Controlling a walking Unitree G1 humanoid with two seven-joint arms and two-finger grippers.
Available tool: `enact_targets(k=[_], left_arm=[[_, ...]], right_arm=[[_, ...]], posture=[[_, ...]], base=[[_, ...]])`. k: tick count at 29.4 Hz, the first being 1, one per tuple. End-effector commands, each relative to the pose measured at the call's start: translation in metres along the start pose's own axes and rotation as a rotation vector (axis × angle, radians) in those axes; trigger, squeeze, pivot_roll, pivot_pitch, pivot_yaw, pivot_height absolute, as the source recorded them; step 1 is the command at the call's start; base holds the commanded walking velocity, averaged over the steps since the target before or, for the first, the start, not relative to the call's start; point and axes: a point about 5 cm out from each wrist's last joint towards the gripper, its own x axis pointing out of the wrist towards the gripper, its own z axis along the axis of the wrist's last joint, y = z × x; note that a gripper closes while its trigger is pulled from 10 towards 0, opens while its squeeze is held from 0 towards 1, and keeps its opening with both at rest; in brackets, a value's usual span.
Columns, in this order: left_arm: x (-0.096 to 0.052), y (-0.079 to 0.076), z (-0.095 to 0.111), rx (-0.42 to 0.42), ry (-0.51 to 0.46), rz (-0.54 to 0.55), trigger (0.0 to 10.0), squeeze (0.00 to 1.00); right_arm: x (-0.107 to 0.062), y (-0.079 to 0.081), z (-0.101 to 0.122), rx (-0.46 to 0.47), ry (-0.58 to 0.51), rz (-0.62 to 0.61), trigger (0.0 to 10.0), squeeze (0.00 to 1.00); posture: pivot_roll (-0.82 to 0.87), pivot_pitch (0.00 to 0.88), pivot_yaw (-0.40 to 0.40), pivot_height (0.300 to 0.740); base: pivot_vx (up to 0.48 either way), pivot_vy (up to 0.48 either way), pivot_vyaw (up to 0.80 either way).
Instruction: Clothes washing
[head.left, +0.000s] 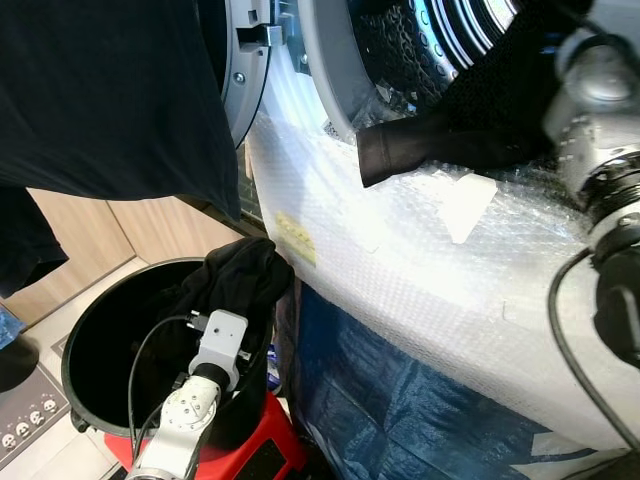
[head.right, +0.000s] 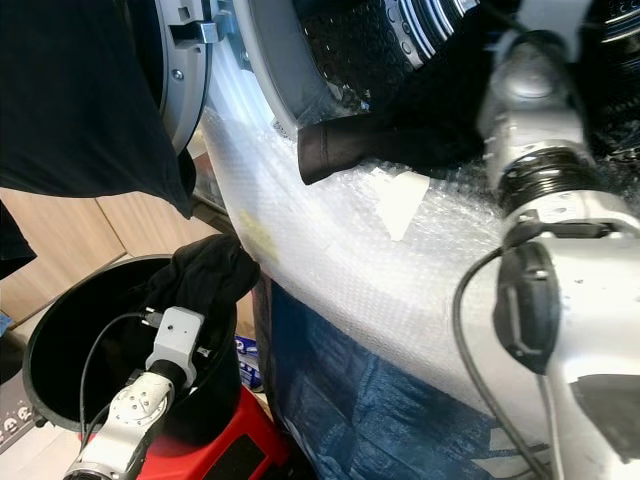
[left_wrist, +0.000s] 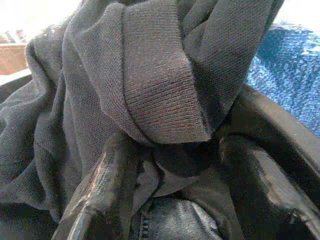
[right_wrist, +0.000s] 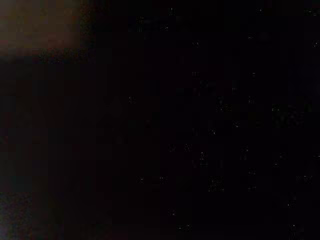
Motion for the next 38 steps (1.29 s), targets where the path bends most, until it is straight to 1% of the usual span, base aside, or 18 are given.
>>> enact_targets(k=[1,3,5,11,12,13,18,20,21,22,23,24,25,27,31,33,37,38], left_arm=[[-0.005,-0.006,-0.007,0.005,0.034,-0.025,10.0,0.00],[-0.006,-0.006,-0.008,0.005,0.039,-0.027,10.0,0.00],[-0.006,-0.006,-0.009,0.007,0.042,-0.028,10.0,0.00],[-0.004,-0.002,-0.006,0.002,0.034,-0.005,10.0,0.00],[-0.004,-0.002,-0.006,0.001,0.036,-0.006,10.0,0.00],[-0.005,-0.003,-0.007,0.001,0.039,-0.008,10.0,0.00],[-0.005,-0.006,-0.008,0.002,0.045,-0.024,10.0,0.00],[-0.005,-0.006,-0.007,0.003,0.045,-0.027,10.0,0.00],[-0.004,-0.006,-0.007,0.004,0.044,-0.027,10.0,0.00],[-0.005,-0.005,-0.006,0.003,0.043,-0.024,10.0,0.00],[-0.005,-0.005,-0.006,0.003,0.043,-0.024,10.0,0.00],[-0.005,-0.005,-0.006,0.002,0.042,-0.023,10.0,0.00],[-0.005,-0.005,-0.006,0.002,0.041,-0.024,10.0,0.00],[-0.006,-0.005,-0.006,0.003,0.041,-0.024,10.0,0.00],[-0.006,-0.006,-0.007,0.003,0.044,-0.030,10.0,0.00],[-0.007,-0.007,-0.007,0.002,0.045,-0.033,10.0,0.00],[-0.008,-0.009,-0.007,-0.003,0.046,-0.035,10.0,0.00],[-0.008,-0.010,-0.007,-0.005,0.048,-0.037,10.0,0.00]], right_arm=[[-0.003,0.015,0.001,0.039,0.014,0.101,10.0,1.00],[-0.008,0.026,-0.009,0.105,0.073,0.161,10.0,1.00],[-0.008,0.026,-0.008,0.138,0.072,0.132,10.0,1.00],[-0.001,0.008,0.043,0.206,-0.173,0.038,10.0,1.00],[-0.002,0.011,0.040,0.224,-0.153,0.067,10.0,1.00],[-0.003,0.018,0.027,0.235,-0.080,0.111,10.0,1.00],[-0.009,0.028,-0.013,0.111,0.081,0.174,10.0,1.00],[-0.010,0.029,-0.016,0.117,0.079,0.167,10.0,1.00],[-0.007,0.023,0.002,0.142,-0.025,0.132,10.0,1.00],[-0.004,0.017,0.028,0.205,-0.141,0.096,10.0,1.00],[-0.004,0.017,0.028,0.205,-0.141,0.096,10.0,1.00],[-0.004,0.014,0.046,0.223,-0.215,0.092,10.0,1.00],[-0.004,0.017,0.052,0.220,-0.233,0.115,10.0,1.00],[-0.005,0.020,0.048,0.212,-0.203,0.134,10.0,1.00],[-0.006,0.026,0.027,0.190,-0.074,0.146,10.0,1.00],[-0.006,0.028,0.019,0.221,-0.015,0.151,10.0,1.00],[-0.009,0.036,0.023,0.251,-0.005,0.171,10.0,1.00],[-0.010,0.040,0.022,0.281,0.017,0.194,10.0,0.00]], posture=[[0.08,0.102,-0.013,0.740],[0.09,0.104,-0.014,0.740],[0.09,0.104,-0.014,0.740],[0.10,0.104,-0.015,0.740],[0.10,0.104,-0.015,0.740],[0.10,0.104,-0.015,0.740],[0.09,0.103,-0.011,0.740],[0.10,0.105,-0.008,0.740],[0.10,0.105,-0.008,0.740],[0.10,0.114,-0.004,0.740],[0.10,0.114,-0.004,0.740],[0.10,0.116,-0.003,0.740],[0.10,0.116,-0.003,0.740],[0.10,0.119,-0.003,0.740],[0.09,0.121,-0.003,0.740],[0.09,0.124,-0.004,0.740],[0.07,0.133,-0.007,0.740],[0.07,0.131,-0.007,0.740]], base=[[0.000,0.000,0.00],[0.000,0.000,0.00],[0.000,0.000,0.00],[0.000,0.000,0.00],[0.000,0.000,0.00],[0.000,0.000,0.00],[0.000,0.000,0.00],[0.000,0.000,0.00],[0.000,0.000,0.00],[0.000,0.000,0.00],[0.000,0.000,0.00],[0.000,0.000,0.00],[0.000,0.000,0.00],[0.000,0.000,0.00],[0.000,0.000,0.00],[0.000,0.000,0.00],[0.000,0.000,0.00],[0.000,0.000,0.00]])
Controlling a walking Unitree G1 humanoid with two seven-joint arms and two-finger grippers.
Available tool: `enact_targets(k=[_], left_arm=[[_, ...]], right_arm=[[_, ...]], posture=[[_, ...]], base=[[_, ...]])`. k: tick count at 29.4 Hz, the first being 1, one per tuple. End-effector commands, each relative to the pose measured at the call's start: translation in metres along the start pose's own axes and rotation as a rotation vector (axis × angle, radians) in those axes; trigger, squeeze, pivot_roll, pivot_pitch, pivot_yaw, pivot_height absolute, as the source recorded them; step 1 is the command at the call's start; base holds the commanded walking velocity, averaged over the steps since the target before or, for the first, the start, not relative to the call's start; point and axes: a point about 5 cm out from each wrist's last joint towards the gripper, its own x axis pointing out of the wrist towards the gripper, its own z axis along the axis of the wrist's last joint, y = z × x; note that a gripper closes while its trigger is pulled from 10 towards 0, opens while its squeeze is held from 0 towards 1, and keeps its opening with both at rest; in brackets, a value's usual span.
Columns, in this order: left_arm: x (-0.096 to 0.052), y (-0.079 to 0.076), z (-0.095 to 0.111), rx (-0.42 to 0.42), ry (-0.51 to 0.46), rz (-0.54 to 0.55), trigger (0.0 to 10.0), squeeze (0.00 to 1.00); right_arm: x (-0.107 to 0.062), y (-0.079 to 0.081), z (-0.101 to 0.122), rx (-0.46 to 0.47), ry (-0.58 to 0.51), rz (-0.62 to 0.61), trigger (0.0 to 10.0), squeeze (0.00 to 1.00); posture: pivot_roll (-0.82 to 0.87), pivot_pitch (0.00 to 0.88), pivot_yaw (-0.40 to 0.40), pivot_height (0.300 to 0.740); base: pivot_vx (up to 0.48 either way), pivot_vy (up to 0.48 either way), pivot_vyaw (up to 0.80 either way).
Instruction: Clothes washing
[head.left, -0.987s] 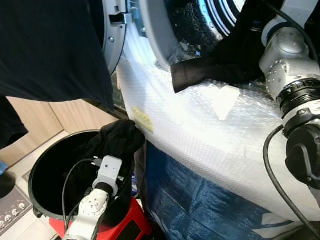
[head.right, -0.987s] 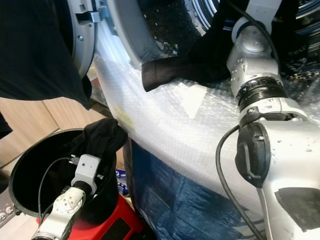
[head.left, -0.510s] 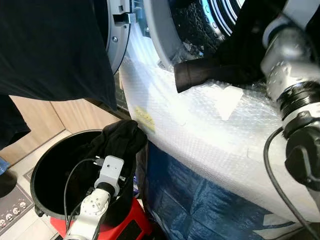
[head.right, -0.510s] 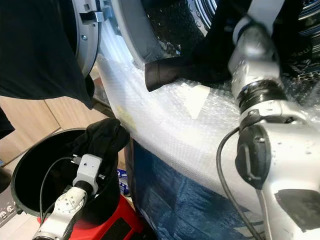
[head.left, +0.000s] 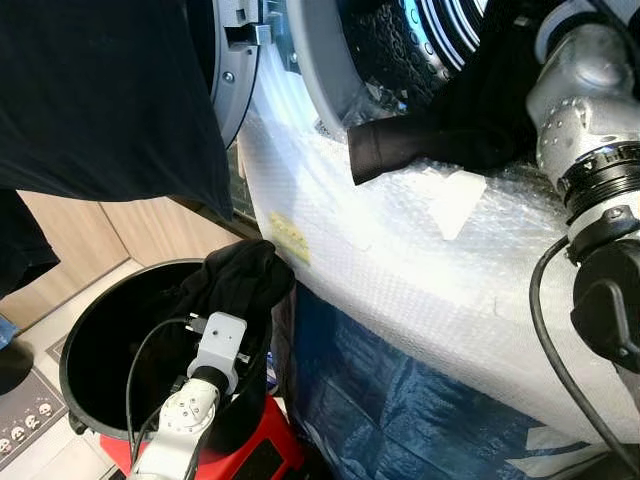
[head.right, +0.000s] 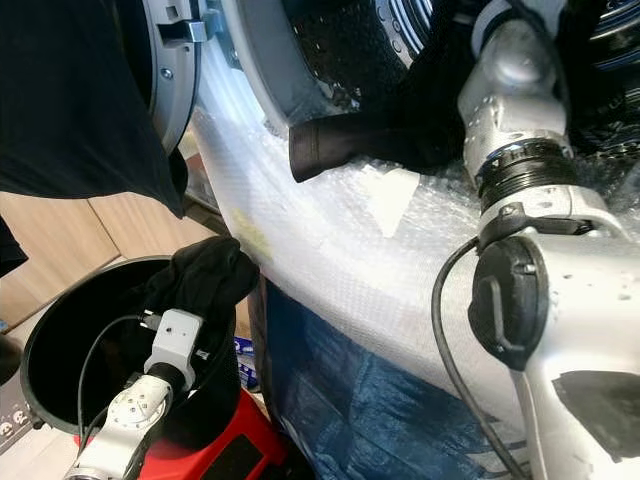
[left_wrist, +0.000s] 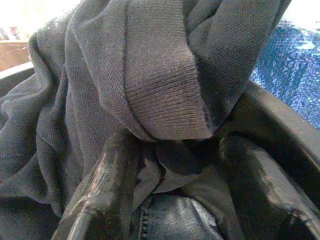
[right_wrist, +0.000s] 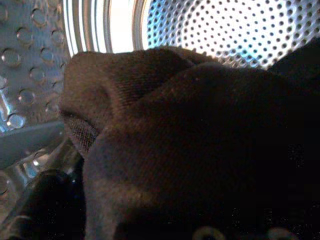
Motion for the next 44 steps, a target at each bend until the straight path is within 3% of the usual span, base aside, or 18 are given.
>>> enact_targets(k=[1,8,16,23,32,44], left_arm=[[-0.004,-0.008,-0.008,0.005,0.042,-0.033,10.0,0.00],[-0.003,-0.012,-0.009,0.005,0.048,-0.043,10.0,0.00],[-0.005,-0.015,-0.011,-0.001,0.056,-0.046,10.0,0.00],[-0.006,-0.018,-0.013,-0.006,0.063,-0.052,10.0,0.00],[-0.005,-0.020,-0.013,-0.019,0.067,-0.044,10.0,0.00],[-0.004,-0.020,-0.013,-0.018,0.068,-0.051,10.0,0.00]], right_arm=[[0.000,0.006,0.009,0.048,-0.008,0.024,10.0,0.00],[-0.003,0.012,0.003,0.068,0.039,0.072,10.0,0.00],[-0.011,0.006,-0.006,0.010,0.049,0.072,10.0,0.00],[-0.035,-0.001,-0.002,0.068,0.048,0.050,10.0,0.00],[-0.083,0.004,0.018,0.138,-0.047,0.186,10.0,0.00],[-0.102,-0.008,0.021,0.074,-0.045,0.283,10.0,0.00]], posture=[[0.07,0.131,-0.007,0.740],[0.06,0.133,-0.019,0.740],[0.05,0.142,-0.023,0.740],[0.03,0.154,-0.030,0.740],[0.02,0.159,-0.033,0.740],[0.02,0.160,-0.031,0.740]], base=[[0.000,0.000,0.00],[0.000,0.000,0.00],[0.000,0.000,0.00],[0.000,0.000,0.00],[0.000,0.000,0.00],[0.000,0.000,0.00]])
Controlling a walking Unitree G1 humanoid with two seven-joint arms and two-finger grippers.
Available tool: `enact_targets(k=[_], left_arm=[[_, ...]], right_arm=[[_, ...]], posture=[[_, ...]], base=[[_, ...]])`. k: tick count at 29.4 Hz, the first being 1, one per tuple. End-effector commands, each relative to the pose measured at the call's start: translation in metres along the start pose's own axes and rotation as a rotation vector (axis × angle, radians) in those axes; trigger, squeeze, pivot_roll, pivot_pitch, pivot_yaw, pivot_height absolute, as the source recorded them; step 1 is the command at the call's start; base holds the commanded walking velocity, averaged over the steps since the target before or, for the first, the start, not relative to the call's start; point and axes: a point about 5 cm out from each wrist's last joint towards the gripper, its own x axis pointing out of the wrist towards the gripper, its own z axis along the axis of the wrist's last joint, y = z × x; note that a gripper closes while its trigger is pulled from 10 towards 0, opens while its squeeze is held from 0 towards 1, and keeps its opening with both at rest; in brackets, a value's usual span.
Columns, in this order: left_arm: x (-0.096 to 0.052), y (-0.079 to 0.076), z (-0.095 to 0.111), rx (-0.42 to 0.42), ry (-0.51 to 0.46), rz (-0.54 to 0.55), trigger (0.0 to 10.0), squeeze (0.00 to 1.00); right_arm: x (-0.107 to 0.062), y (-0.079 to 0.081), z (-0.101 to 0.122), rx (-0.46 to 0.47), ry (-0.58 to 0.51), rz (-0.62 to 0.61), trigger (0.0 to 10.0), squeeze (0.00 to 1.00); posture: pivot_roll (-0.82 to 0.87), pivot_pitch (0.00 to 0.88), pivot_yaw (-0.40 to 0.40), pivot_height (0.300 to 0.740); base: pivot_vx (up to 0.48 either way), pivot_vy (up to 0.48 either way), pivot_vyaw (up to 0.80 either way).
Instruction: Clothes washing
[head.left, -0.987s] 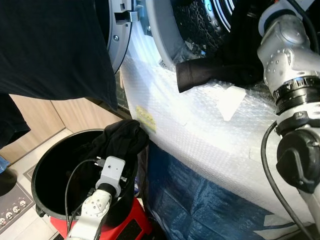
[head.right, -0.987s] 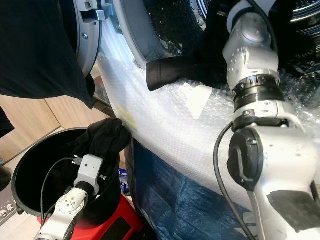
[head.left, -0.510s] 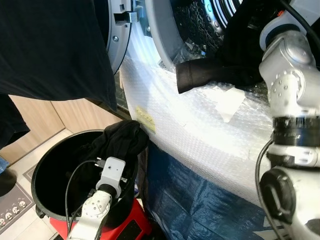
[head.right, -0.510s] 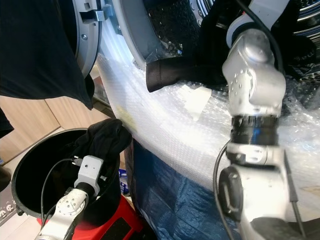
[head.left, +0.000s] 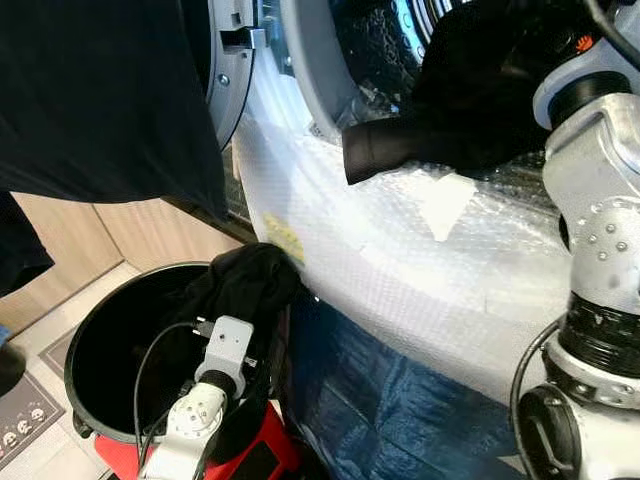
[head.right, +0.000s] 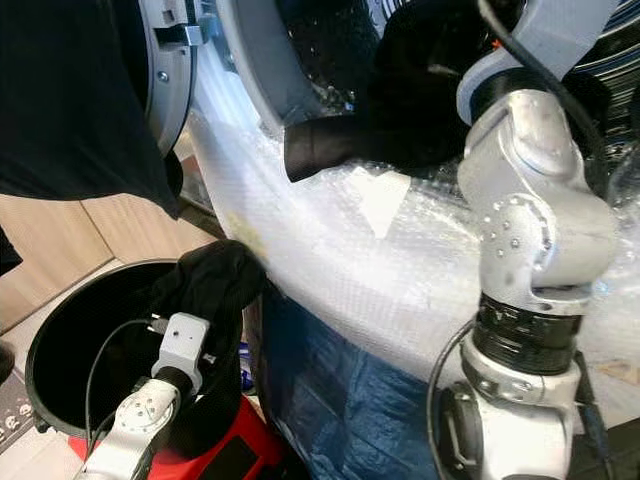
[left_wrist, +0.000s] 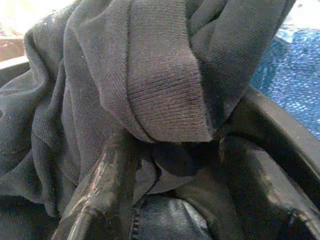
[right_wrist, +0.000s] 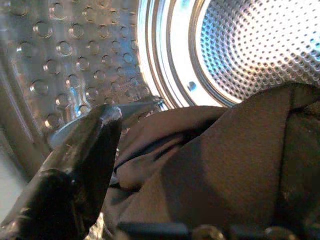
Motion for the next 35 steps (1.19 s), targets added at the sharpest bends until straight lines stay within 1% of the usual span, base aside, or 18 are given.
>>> enact_targets(k=[1,7,9,11,15,19,22,23,24,25,26,27,28,29,32,33,34,35], left_arm=[[-0.004,-0.007,-0.012,0.012,0.054,-0.031,10.0,0.00],[-0.003,-0.007,-0.012,0.011,0.055,-0.035,10.0,0.00],[-0.003,-0.007,-0.011,0.012,0.055,-0.035,10.0,0.00],[-0.003,-0.007,-0.011,0.012,0.054,-0.033,10.0,0.00],[-0.003,-0.006,-0.011,0.013,0.054,-0.031,10.0,0.00],[-0.002,-0.006,-0.011,0.014,0.053,-0.032,10.0,0.00],[-0.002,-0.006,-0.011,0.015,0.054,-0.035,10.0,0.00],[-0.002,-0.006,-0.011,0.015,0.054,-0.037,10.0,0.00],[-0.002,-0.006,-0.011,0.015,0.054,-0.037,10.0,0.00],[-0.002,-0.006,-0.010,0.015,0.054,-0.038,10.0,0.00],[-0.001,-0.006,-0.010,0.016,0.054,-0.040,10.0,0.00],[-0.001,-0.007,-0.010,0.017,0.054,-0.042,10.0,0.00],[-0.001,-0.007,-0.010,0.017,0.054,-0.042,10.0,0.00],[0.000,-0.007,-0.009,0.017,0.053,-0.042,10.0,0.00],[0.000,-0.006,-0.009,0.016,0.051,-0.039,10.0,0.00],[0.000,-0.006,-0.008,0.016,0.051,-0.039,10.0,0.00],[0.000,-0.006,-0.008,0.016,0.051,-0.039,10.0,0.00],[0.001,-0.006,-0.008,0.016,0.050,-0.039,10.0,0.00]], right_arm=[[-0.008,0.002,0.009,-0.015,-0.041,0.068,10.0,0.00],[-0.020,-0.003,0.021,0.051,-0.090,0.140,10.0,0.00],[-0.021,-0.004,0.022,0.055,-0.095,0.150,10.0,0.00],[-0.024,-0.012,0.030,0.042,-0.113,0.168,10.0,0.00],[-0.027,-0.017,0.032,0.019,-0.118,0.180,10.0,0.00],[-0.035,-0.022,0.031,-0.047,-0.111,0.226,10.0,0.00],[-0.036,-0.031,0.026,-0.076,-0.056,0.183,10.0,0.00],[-0.035,-0.039,0.017,-0.109,0.023,0.142,10.0,0.00],[-0.035,-0.039,0.017,-0.109,0.023,0.142,10.0,0.00],[-0.036,-0.039,0.012,-0.148,0.054,0.143,10.0,0.00],[-0.037,-0.036,0.001,-0.203,0.096,0.169,10.0,0.00],[-0.038,-0.030,-0.008,-0.216,0.126,0.189,10.0,0.00],[-0.038,-0.030,-0.008,-0.216,0.126,0.189,10.0,0.00],[-0.038,-0.021,-0.014,-0.204,0.138,0.203,10.0,0.00],[-0.036,-0.004,-0.021,-0.180,0.147,0.211,10.0,0.00],[-0.035,0.005,-0.027,-0.142,0.169,0.204,10.0,0.00],[-0.035,0.005,-0.027,-0.142,0.169,0.204,10.0,0.00],[-0.036,0.011,-0.031,-0.126,0.180,0.204,10.0,0.00]], posture=[[0.01,0.160,-0.032,0.740],[0.02,0.159,-0.032,0.740],[0.02,0.159,-0.031,0.740],[0.02,0.159,-0.031,0.740],[0.02,0.158,-0.031,0.740],[0.01,0.156,-0.027,0.740],[0.01,0.157,-0.026,0.740],[0.01,0.156,-0.025,0.740],[0.01,0.156,-0.025,0.740],[0.01,0.158,-0.025,0.740],[0.01,0.157,-0.024,0.740],[0.01,0.156,-0.024,0.740],[0.01,0.156,-0.024,0.740],[0.01,0.156,-0.024,0.740],[0.01,0.154,-0.023,0.740],[0.01,0.153,-0.022,0.740],[0.01,0.153,-0.022,0.740],[0.01,0.153,-0.022,0.740]], base=[[0.000,0.000,0.00],[0.000,0.000,0.00],[0.000,0.000,0.00],[0.000,0.000,0.00],[0.000,0.000,0.00],[0.000,0.000,0.00],[0.000,0.000,0.00],[0.000,0.000,0.00],[0.000,0.000,0.00],[0.000,0.000,0.00],[0.000,0.000,0.00],[0.000,0.000,0.00],[0.000,0.000,0.00],[0.000,0.000,0.00],[0.000,0.000,0.00],[0.000,0.000,0.00],[0.000,0.000,0.00],[0.000,0.000,0.00]])
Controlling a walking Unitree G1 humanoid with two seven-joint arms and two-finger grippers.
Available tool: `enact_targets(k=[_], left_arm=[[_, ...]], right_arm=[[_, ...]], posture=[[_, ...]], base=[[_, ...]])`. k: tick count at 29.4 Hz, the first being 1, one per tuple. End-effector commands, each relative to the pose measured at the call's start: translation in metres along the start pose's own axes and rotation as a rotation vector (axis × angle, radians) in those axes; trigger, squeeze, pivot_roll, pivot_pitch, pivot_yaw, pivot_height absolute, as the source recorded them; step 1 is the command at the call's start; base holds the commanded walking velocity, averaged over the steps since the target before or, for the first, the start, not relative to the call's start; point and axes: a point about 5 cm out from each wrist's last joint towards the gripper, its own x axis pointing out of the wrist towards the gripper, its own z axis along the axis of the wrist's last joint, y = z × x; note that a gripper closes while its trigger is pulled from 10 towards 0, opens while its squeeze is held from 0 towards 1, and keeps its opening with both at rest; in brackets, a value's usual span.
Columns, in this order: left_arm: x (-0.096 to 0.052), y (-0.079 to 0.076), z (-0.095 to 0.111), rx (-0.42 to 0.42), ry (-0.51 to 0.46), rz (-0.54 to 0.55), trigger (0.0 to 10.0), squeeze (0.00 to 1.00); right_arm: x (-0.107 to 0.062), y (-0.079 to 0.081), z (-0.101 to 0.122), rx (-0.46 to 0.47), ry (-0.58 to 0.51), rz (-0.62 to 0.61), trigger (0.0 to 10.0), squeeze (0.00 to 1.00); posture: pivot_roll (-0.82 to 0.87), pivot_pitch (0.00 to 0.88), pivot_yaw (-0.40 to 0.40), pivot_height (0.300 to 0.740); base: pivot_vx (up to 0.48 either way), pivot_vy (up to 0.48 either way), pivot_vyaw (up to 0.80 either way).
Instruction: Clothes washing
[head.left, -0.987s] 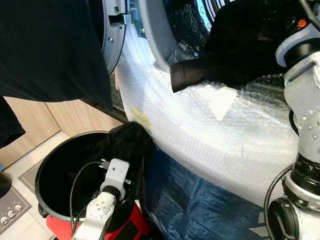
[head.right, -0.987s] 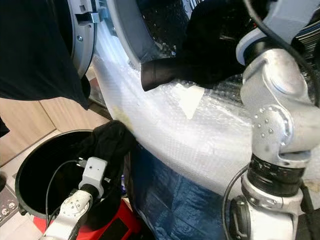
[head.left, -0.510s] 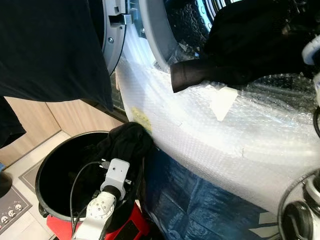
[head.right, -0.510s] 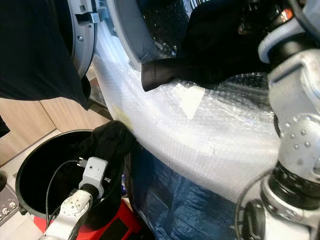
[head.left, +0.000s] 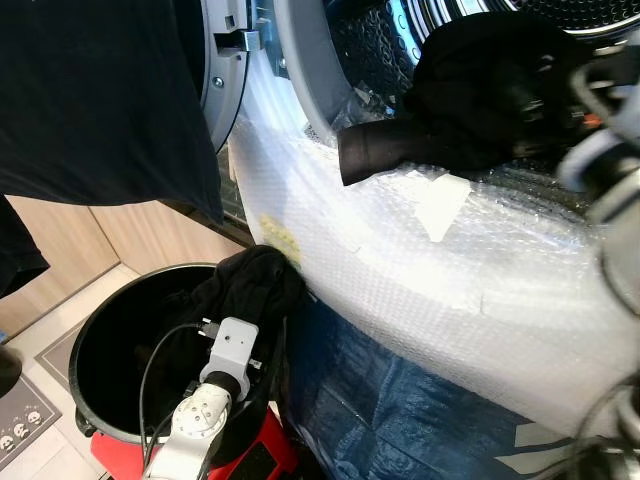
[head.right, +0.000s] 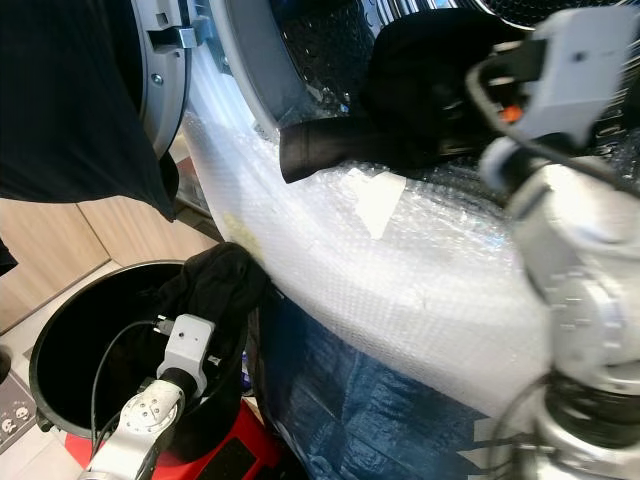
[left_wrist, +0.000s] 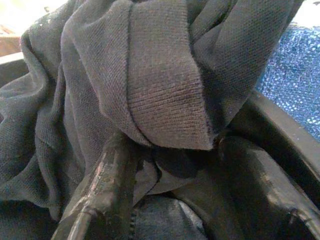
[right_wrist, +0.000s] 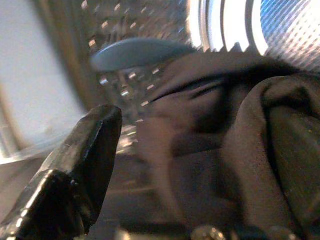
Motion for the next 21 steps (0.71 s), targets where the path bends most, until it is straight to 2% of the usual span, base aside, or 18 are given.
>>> enact_targets(k=[1,2,3,4,5,7,8,9,10,12,15,16,20,21], left_arm=[[-0.001,-0.005,-0.006,0.016,0.036,-0.028,10.0,0.00],[-0.001,-0.005,-0.006,0.016,0.036,-0.028,10.0,0.00],[-0.001,-0.005,-0.006,0.016,0.036,-0.028,10.0,0.00],[0.000,-0.006,-0.006,0.014,0.036,-0.029,10.0,0.00],[0.000,-0.006,-0.006,0.013,0.037,-0.029,10.0,0.00],[0.000,-0.007,-0.006,0.013,0.037,-0.030,10.0,0.00],[0.001,-0.007,-0.006,0.011,0.036,-0.031,10.0,0.00],[0.001,-0.007,-0.006,0.011,0.036,-0.031,10.0,0.00],[0.001,-0.008,-0.006,0.008,0.037,-0.033,10.0,0.00],[0.002,-0.009,-0.005,0.005,0.036,-0.035,10.0,0.00],[0.003,-0.014,-0.005,0.000,0.037,-0.046,10.0,0.00],[0.003,-0.014,-0.005,0.000,0.037,-0.046,10.0,0.00],[0.004,-0.014,-0.005,0.000,0.035,-0.051,10.0,0.00],[0.004,-0.014,-0.005,0.000,0.035,-0.051,10.0,0.00]], right_arm=[[0.002,0.018,0.002,-0.033,0.000,0.010,10.0,0.00],[0.002,0.022,0.003,-0.046,-0.006,0.016,10.0,0.00],[0.002,0.028,0.006,-0.014,-0.026,0.036,10.0,0.00],[0.001,0.036,0.011,0.029,-0.056,0.061,10.0,0.00],[-0.001,0.045,0.020,0.025,-0.118,0.103,10.0,0.00],[-0.002,0.049,0.023,0.016,-0.143,0.120,10.0,0.00],[-0.006,0.058,0.030,-0.038,-0.193,0.175,10.0,0.00],[-0.006,0.058,0.030,-0.038,-0.193,0.175,10.0,0.00],[-0.009,0.061,0.037,-0.135,-0.253,0.169,10.0,0.00],[-0.010,0.058,0.039,-0.226,-0.271,0.127,10.0,0.00],[-0.006,0.034,0.026,-0.337,-0.197,-0.005,10.0,0.00],[-0.006,0.034,0.026,-0.337,-0.197,-0.005,10.0,0.00],[-0.006,0.026,0.021,-0.505,-0.200,-0.052,10.0,0.00],[-0.006,0.026,0.021,-0.505,-0.200,-0.052,10.0,0.00]], posture=[[0.01,0.150,-0.021,0.740],[0.01,0.150,-0.021,0.740],[0.01,0.150,-0.021,0.740],[0.01,0.150,-0.021,0.740],[0.00,0.151,-0.022,0.740],[0.00,0.151,-0.022,0.740],[0.00,0.151,-0.022,0.740],[0.00,0.151,-0.022,0.740],[-0.01,0.151,-0.022,0.740],[-0.02,0.153,-0.021,0.740],[-0.03,0.151,-0.021,0.740],[-0.03,0.151,-0.021,0.740],[-0.03,0.149,-0.022,0.740],[-0.03,0.149,-0.022,0.740]], base=[[0.000,0.000,0.00],[0.000,0.000,0.00],[0.000,0.000,0.00],[0.000,0.000,0.00],[0.000,0.000,0.00],[0.000,0.000,0.00],[0.000,0.000,0.00],[0.000,0.000,0.00],[0.000,0.000,0.00],[0.000,0.000,0.00],[0.000,0.000,0.00],[0.000,0.000,0.00],[0.000,0.000,0.00],[0.000,0.000,0.00]])
